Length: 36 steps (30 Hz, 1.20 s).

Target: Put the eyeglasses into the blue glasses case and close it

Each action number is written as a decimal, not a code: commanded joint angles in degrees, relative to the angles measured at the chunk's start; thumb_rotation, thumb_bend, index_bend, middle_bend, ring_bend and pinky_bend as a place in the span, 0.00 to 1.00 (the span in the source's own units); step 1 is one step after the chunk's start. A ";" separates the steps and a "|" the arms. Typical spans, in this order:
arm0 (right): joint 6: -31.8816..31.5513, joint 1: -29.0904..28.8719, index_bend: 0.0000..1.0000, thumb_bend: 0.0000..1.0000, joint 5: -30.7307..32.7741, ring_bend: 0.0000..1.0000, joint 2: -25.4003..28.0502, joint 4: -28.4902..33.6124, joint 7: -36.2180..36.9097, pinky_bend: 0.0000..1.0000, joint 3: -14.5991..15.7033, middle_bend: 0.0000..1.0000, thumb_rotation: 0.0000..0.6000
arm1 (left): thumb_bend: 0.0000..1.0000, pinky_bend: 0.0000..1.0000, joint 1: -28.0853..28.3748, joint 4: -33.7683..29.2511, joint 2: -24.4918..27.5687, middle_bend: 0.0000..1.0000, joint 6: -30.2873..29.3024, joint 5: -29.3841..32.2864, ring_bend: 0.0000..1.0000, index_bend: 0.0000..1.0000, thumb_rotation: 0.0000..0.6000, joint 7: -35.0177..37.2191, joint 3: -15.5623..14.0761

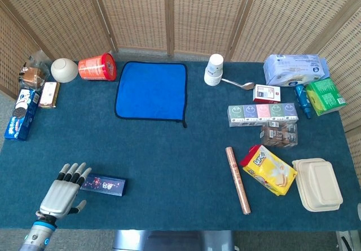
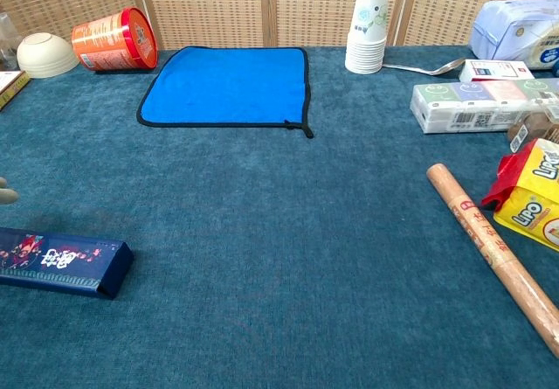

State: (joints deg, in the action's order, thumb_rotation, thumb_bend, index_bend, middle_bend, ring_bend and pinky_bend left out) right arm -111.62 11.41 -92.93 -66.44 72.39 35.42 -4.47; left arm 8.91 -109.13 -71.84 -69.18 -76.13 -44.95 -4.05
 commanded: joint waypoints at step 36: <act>-1.13 2.06 0.00 0.36 2.09 0.00 1.17 4.71 -2.91 0.12 -1.13 0.04 1.00 | 0.26 0.00 12.38 3.02 -3.50 0.00 4.31 9.58 0.00 0.43 0.72 0.35 4.16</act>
State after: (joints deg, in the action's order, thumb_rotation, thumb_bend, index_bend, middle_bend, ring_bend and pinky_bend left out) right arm -112.72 13.45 -90.85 -65.27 77.07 32.54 -5.58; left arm 21.03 -106.27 -75.50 -64.62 -66.33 -44.91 -0.18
